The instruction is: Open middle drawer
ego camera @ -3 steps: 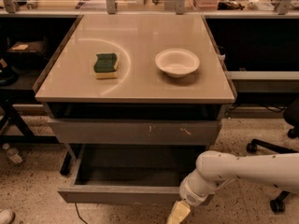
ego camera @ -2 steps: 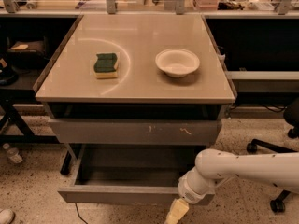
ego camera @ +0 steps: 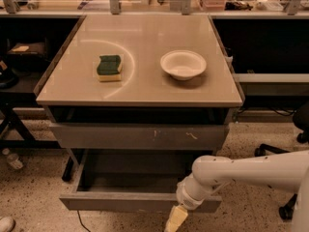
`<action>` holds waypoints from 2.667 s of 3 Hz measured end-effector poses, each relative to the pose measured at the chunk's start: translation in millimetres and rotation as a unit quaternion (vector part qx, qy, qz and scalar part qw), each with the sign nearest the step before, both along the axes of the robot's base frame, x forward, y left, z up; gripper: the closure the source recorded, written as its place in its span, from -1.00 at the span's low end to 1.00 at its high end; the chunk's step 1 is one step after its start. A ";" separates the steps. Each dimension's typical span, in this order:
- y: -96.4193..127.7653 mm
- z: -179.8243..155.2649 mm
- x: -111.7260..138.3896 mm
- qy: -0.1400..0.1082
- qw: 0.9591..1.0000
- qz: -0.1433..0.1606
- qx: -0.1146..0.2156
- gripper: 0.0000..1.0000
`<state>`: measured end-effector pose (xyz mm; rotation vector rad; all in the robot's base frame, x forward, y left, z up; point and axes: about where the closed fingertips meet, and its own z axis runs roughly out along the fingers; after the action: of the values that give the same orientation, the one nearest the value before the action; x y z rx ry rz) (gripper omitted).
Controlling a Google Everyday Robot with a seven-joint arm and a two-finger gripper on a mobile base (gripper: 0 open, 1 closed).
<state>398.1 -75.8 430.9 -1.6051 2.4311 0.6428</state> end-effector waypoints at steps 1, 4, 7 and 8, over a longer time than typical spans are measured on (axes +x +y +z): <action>-10.0 -14.0 -29.3 0.022 0.999 0.020 -0.029 -1.00; -36.2 24.8 -122.4 0.068 0.997 0.016 -0.026 -1.00; -41.8 53.8 -141.3 0.061 0.998 0.005 -0.012 -1.00; -30.3 59.1 -115.9 0.039 0.999 0.019 0.001 -1.00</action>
Offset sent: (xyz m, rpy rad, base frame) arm -0.1077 -0.0480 0.0045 -0.0785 0.1569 0.0414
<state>282.1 -106.2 490.0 -1.6596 2.4580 0.7272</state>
